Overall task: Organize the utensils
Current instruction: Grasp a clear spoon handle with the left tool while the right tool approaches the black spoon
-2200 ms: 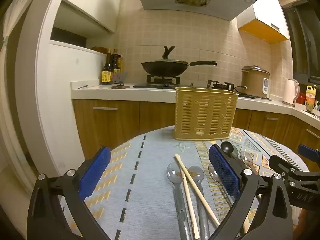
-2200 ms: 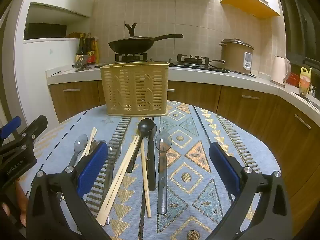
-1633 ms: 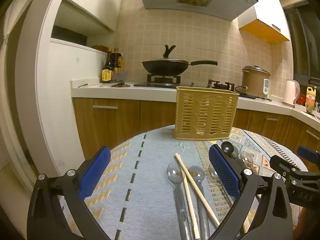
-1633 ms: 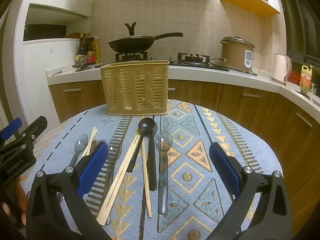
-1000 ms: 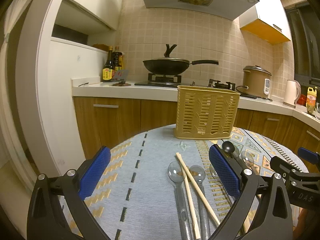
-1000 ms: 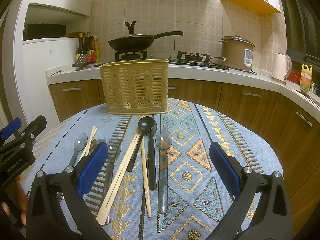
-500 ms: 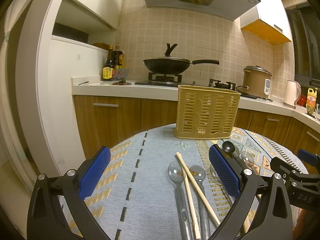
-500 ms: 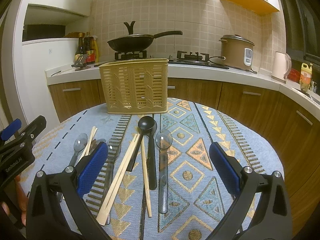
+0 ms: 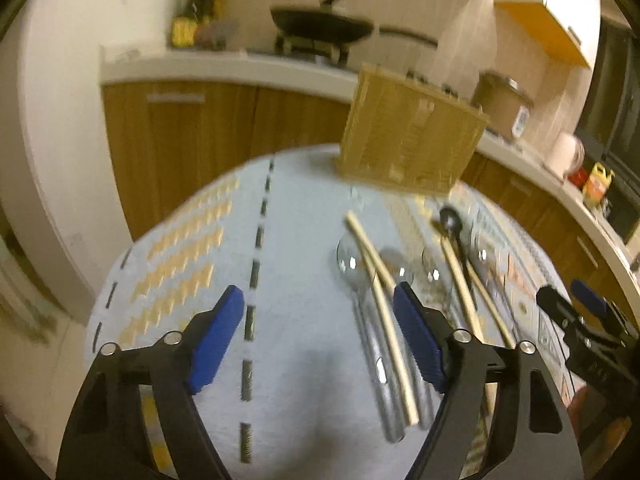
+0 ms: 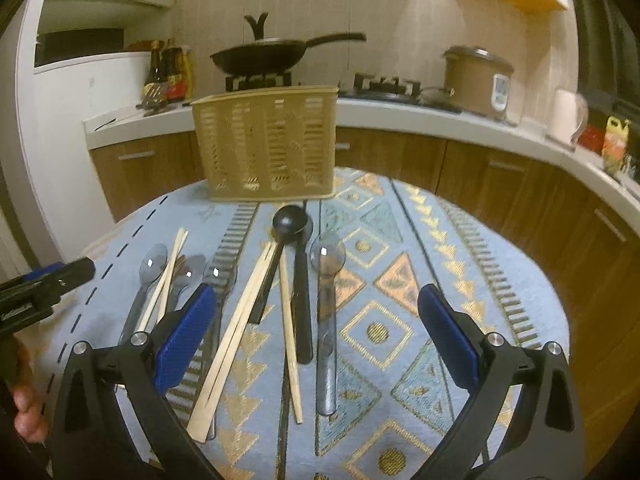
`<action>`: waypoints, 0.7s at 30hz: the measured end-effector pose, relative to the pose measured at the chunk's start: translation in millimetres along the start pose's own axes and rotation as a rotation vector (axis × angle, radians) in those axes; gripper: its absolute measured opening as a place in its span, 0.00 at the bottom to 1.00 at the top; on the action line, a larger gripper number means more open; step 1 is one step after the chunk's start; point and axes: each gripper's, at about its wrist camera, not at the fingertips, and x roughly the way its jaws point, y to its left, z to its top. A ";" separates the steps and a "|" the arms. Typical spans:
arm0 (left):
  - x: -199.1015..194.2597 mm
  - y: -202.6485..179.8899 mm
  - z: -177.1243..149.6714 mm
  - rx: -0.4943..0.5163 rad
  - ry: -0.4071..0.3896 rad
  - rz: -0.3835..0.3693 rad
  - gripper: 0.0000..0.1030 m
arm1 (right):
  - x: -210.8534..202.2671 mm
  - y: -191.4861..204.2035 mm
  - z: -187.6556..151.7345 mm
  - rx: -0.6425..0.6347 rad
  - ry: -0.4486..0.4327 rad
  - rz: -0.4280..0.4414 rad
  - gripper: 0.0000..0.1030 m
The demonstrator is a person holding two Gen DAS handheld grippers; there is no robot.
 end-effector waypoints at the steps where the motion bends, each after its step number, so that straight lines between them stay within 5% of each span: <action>1: 3.5 0.5 2.0 0.013 0.037 -0.015 0.70 | 1.6 0.5 0.5 -0.007 0.017 0.010 0.84; 6: 29.7 -6.8 14.3 0.081 0.201 -0.096 0.59 | 8.9 4.0 7.7 -0.048 0.091 0.038 0.68; 13: 64.4 -20.9 20.1 0.147 0.313 -0.068 0.43 | 14.5 0.2 18.0 -0.083 0.133 0.025 0.60; 21: 81.1 -32.7 27.5 0.217 0.308 0.029 0.24 | 39.2 -8.1 21.2 -0.111 0.238 0.001 0.47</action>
